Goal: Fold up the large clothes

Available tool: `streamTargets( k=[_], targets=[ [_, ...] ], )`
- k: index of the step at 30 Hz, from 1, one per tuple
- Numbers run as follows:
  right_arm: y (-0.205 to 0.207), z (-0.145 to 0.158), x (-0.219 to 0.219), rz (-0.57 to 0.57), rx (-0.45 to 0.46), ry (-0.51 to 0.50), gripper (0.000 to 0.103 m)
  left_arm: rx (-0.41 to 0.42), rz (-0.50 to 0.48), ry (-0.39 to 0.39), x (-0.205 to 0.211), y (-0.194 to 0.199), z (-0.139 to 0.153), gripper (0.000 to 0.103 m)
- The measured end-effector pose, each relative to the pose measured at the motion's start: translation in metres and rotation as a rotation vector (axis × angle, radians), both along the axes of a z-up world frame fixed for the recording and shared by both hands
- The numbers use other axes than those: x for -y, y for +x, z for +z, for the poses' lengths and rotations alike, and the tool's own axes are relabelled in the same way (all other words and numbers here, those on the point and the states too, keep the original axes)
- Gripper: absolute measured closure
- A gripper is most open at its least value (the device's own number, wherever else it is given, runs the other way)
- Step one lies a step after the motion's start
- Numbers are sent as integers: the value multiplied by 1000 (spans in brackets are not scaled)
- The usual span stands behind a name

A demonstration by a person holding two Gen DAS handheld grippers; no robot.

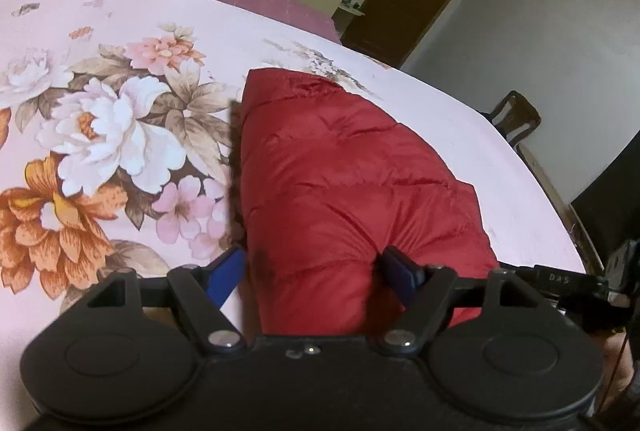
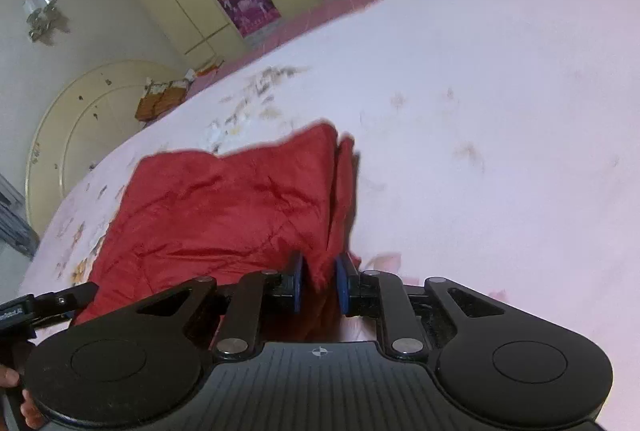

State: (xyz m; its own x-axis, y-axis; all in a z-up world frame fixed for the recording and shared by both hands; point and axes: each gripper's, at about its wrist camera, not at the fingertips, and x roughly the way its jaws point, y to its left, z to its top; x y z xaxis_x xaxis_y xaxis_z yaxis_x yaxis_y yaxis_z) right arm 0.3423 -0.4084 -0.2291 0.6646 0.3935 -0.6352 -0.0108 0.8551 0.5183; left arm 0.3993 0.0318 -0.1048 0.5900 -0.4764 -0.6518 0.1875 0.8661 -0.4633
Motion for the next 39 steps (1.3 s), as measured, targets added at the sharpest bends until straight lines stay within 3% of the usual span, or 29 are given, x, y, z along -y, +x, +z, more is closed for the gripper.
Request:
streamTargets(
  k=[2, 4, 10, 12, 15, 17, 18, 19, 24, 28, 29, 30, 31, 36, 39],
  targets=[
    [-3, 0, 4, -6, 4, 1, 85, -19, -2, -21, -2, 2, 1, 26],
    [-5, 2, 9, -16, -16, -24, 52, -27, 2, -24, -5, 1, 1, 23],
    [-17, 4, 27, -19, -70, 99, 52, -41, -13, -54, -14, 5, -2, 22],
    [-25, 15, 35, -42, -34, 194, 52, -35, -5, -54, -16, 2, 2, 22],
    [-32, 22, 33, 17, -47, 207, 52, -29, -7, -61, -18, -3, 4, 22],
    [-32, 19, 23, 65, -54, 180, 56, -34, -5, -62, -16, -5, 2, 22],
    [-29, 17, 19, 77, -40, 180, 83, -36, 0, -66, -16, -5, 1, 22],
    [-26, 15, 17, 57, -35, 185, 87, -37, 3, -68, -15, -4, 0, 22],
    [-4, 8, -4, 71, -6, 57, 87, -42, 10, -68, -10, 0, -1, 20],
    [-10, 11, 3, 38, -49, 91, 87, -28, -1, -57, -11, 0, 5, 17],
    [-12, 12, 7, 23, -69, 113, 81, -28, -3, -59, -13, 1, 6, 14],
    [-13, 13, 12, -6, -89, 126, 49, -29, -2, -63, -15, 2, 6, 12],
    [-14, 11, 19, -20, -86, 150, 32, -37, -1, -71, -17, 5, 5, 12],
    [4, -12, 43, -88, -200, 385, 33, -138, -37, -202, -22, 22, -9, 13],
    [18, -14, 43, -78, -234, 399, 37, -188, -69, -216, -14, 29, -18, 15]
  ],
)
